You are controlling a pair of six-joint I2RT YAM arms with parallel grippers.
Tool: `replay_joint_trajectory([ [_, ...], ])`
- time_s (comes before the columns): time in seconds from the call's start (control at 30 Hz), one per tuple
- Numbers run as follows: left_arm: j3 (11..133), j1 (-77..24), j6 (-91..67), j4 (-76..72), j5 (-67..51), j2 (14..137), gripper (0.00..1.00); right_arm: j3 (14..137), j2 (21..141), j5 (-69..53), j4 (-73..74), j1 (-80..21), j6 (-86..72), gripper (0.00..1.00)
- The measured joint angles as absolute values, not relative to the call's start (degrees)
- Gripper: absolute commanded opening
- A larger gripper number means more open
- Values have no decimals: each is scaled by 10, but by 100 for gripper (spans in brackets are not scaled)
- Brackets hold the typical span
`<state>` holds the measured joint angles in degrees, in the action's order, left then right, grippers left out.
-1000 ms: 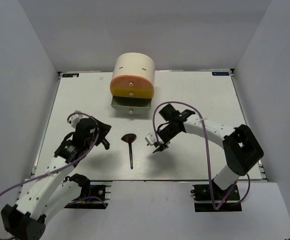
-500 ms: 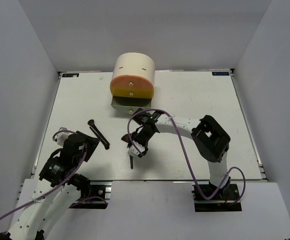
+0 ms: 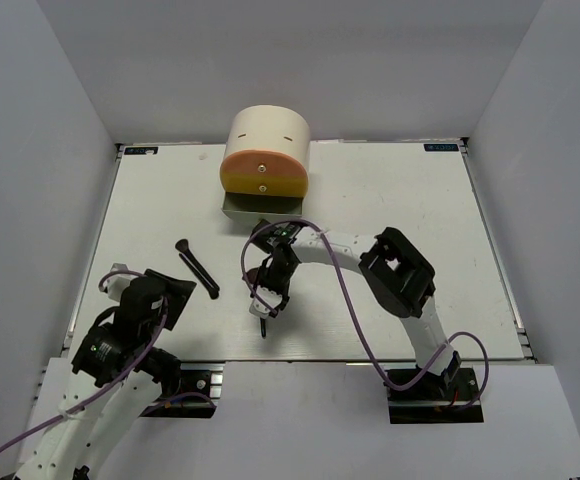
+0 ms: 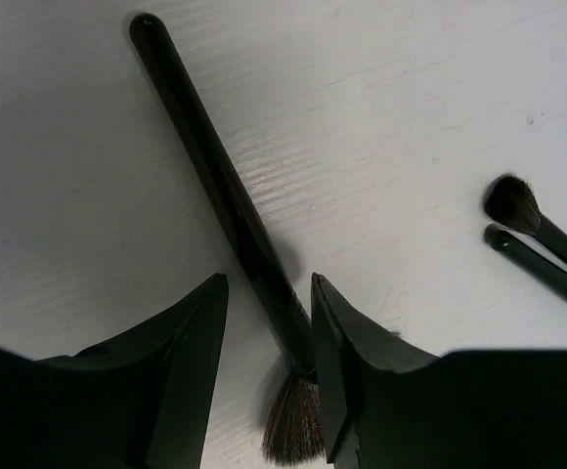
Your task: Organize the makeup
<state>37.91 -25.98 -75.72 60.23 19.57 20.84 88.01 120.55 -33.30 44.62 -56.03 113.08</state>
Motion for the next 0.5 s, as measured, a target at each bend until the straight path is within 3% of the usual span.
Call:
replay_joint_trajectory([
  [0.5,378,-260,-775,614,194,202,67,959,1246,-268,590,-568,1136,40],
])
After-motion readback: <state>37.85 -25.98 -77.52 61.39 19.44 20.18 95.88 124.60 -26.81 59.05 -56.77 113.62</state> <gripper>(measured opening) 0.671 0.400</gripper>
